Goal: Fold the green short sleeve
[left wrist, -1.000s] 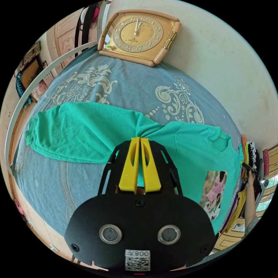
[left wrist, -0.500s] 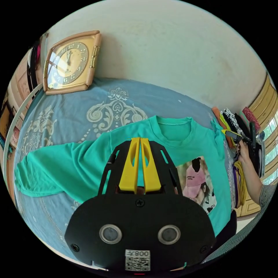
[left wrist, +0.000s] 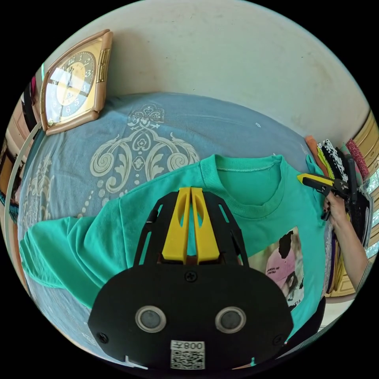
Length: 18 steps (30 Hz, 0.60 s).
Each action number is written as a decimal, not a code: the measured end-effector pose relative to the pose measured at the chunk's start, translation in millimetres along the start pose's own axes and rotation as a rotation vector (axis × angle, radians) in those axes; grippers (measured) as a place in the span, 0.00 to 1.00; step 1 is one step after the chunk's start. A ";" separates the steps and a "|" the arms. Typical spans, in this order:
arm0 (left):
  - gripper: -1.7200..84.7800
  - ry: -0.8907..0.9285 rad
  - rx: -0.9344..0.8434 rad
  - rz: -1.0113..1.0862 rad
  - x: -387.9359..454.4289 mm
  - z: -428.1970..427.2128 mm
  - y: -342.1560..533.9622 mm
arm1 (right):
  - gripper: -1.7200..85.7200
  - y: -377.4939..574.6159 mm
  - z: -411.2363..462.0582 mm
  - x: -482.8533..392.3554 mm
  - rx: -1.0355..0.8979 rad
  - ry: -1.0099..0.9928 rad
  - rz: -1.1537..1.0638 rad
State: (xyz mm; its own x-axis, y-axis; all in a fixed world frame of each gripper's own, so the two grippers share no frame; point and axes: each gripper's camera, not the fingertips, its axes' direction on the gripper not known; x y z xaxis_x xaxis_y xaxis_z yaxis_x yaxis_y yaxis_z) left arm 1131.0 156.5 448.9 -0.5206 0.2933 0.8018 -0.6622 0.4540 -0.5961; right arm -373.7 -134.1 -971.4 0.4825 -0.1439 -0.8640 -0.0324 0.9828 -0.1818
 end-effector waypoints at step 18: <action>0.03 0.269 -0.051 0.137 176.0 -51.9 -69.2 | 0.02 234.7 -32.6 -16.9 0.058 -0.168 0.117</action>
State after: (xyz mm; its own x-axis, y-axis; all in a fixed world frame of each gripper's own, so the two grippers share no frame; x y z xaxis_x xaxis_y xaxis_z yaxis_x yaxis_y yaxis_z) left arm 1113.1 220.4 633.4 -0.4368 0.5641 0.7007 -0.5646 0.4345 -0.7017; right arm -418.0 95.3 -1014.7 0.6178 -0.0118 -0.7862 -0.0486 0.9974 -0.0532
